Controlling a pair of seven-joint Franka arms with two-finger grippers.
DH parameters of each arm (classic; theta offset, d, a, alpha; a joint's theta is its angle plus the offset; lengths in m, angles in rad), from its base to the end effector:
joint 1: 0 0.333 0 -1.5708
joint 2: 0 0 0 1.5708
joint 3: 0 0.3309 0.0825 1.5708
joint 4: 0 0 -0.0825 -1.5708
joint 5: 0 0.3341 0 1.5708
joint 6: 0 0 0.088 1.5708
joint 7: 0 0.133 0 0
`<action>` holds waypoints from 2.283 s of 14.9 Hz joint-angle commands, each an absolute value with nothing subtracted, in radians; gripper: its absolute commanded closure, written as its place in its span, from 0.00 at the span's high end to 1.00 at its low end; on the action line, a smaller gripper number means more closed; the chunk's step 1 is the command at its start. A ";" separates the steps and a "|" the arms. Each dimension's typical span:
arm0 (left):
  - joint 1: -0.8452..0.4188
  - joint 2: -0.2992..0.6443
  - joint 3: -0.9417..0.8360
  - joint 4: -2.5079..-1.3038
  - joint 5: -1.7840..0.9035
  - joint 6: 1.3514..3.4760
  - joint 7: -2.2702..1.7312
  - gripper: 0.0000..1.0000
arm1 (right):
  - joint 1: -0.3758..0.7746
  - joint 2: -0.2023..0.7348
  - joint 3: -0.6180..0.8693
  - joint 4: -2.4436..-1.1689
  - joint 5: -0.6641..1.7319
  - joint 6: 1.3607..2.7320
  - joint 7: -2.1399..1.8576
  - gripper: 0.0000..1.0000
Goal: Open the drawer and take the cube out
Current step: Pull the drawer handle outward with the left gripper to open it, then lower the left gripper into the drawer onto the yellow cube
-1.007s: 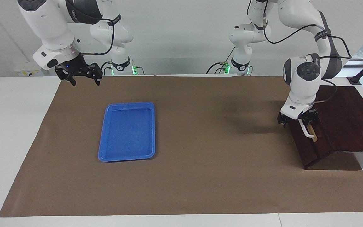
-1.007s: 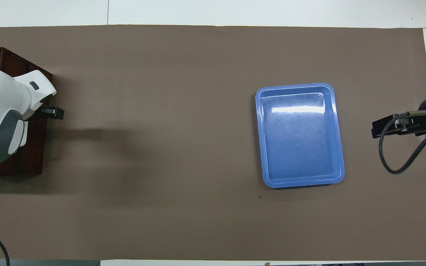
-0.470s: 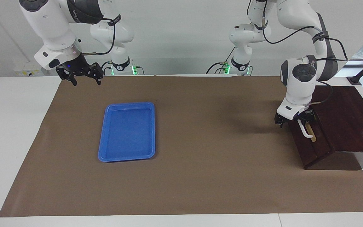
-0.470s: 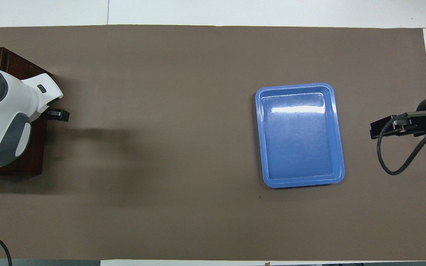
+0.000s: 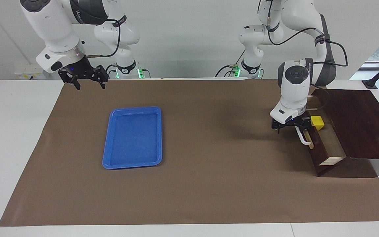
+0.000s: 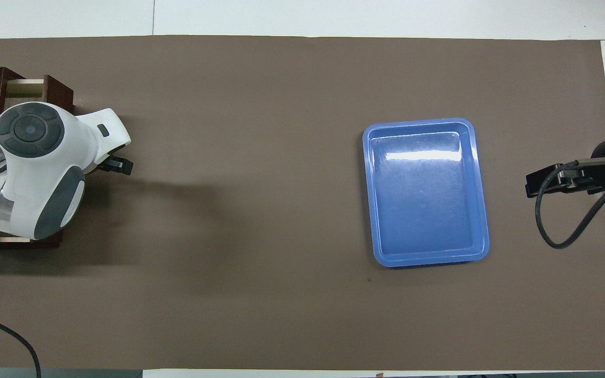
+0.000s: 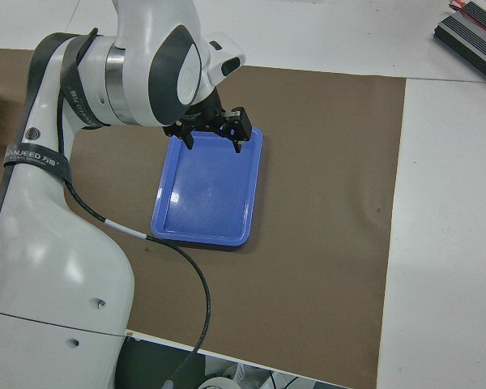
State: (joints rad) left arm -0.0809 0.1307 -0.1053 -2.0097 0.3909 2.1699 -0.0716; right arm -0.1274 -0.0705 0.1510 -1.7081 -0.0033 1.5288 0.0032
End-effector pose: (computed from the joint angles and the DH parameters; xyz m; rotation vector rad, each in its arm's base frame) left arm 0.5401 -0.0768 0.4132 -2.7959 0.4666 -0.1014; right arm 0.4709 0.0132 0.5867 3.1214 0.0304 -0.1709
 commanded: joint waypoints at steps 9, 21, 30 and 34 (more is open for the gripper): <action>-0.190 0.121 -0.101 -1.955 0.304 2.038 -0.121 1.00 | -0.132 -0.123 0.155 -1.813 0.061 1.588 0.152 1.00; -0.036 0.008 -0.074 -1.695 0.060 1.709 -0.336 1.00 | -0.138 -0.120 0.155 -1.807 0.061 1.580 0.152 1.00; 0.103 -0.090 -0.074 -1.899 0.035 1.830 -0.949 1.00 | -0.135 -0.120 0.155 -1.807 0.061 1.578 0.153 1.00; 0.103 -0.071 -0.074 -1.925 0.037 1.881 -1.193 1.00 | -0.132 -0.123 0.155 -1.813 0.063 1.580 0.195 1.00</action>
